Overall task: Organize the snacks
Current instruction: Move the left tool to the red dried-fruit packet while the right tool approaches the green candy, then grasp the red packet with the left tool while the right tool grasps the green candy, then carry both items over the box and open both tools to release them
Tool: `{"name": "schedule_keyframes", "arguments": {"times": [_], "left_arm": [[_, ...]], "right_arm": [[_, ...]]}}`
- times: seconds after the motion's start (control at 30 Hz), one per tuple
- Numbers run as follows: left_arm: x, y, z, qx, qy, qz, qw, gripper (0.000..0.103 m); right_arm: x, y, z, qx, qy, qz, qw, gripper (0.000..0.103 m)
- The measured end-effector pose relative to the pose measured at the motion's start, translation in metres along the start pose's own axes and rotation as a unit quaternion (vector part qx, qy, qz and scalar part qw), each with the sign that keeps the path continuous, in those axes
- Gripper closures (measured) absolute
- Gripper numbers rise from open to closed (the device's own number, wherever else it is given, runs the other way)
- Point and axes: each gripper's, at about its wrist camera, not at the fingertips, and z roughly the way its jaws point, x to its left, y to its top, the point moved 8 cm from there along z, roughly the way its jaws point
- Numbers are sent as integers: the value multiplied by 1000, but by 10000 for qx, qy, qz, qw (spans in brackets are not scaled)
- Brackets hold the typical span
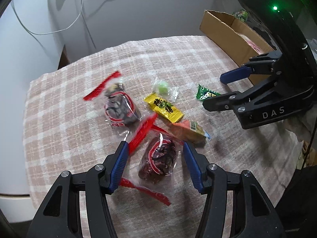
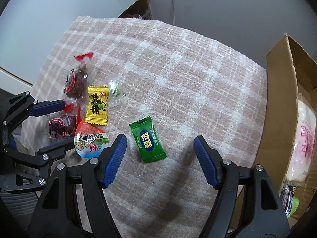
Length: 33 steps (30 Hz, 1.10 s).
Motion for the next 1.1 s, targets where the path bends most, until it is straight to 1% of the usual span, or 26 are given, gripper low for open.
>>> {"name": "schedule_keyframes", "arguments": {"times": [0.03,0.07,0.1,0.13,0.2,0.23,0.3,0.33,0.37,0.4,0.5,0.67,0.8,0.97,1.1], "left_arm": [[-1,-2,0,4,-14,-8,10000,51],[-1,-3,2,19,11,-16,10000,57],[-1,-5,3,40,39,-28,10000,61],[-1,-6,4,40,23,-62,10000,62],[0,-8,3,-16,-29,-208,9998,71],[1,-8,3,-41,-29,-279,9996,72],[4,-11,1,-87,-54,-409,9991,72],[5,-11,0,-101,-66,-458,9989,72],[6,-12,0,-113,-80,-508,9986,72],[5,-13,-2,-122,-95,-565,9983,72],[7,-15,-3,-148,-130,-692,9974,72],[13,-24,-12,-209,-155,-946,9952,72],[14,-29,-25,-422,-295,-1381,9891,72],[16,-37,-36,-552,-317,-1732,9828,72],[12,-39,-51,-693,-340,-1846,9798,72]], "right_arm": [[0,0,0,0,5,-23,10000,30],[1,-1,0,-3,10,-38,10000,30],[0,-1,0,-8,-5,-56,10000,32],[0,-1,-1,-15,-38,-86,10000,34],[1,-1,-2,-25,-101,-175,9998,46],[2,-1,-3,-30,-107,-196,9997,49],[3,0,-3,-45,-115,-216,9997,63],[3,1,-3,-55,-133,-227,9996,66],[3,1,-3,-59,-138,-250,9996,74],[3,1,-4,-58,-146,-270,9995,78],[5,1,-4,-60,-104,-313,9994,80],[0,-5,-11,-121,62,-145,9998,83],[-3,-8,-20,-211,290,85,9993,83],[-9,-11,-26,-260,404,329,9983,83],[-9,-15,-41,-401,554,453,9966,84]]}}
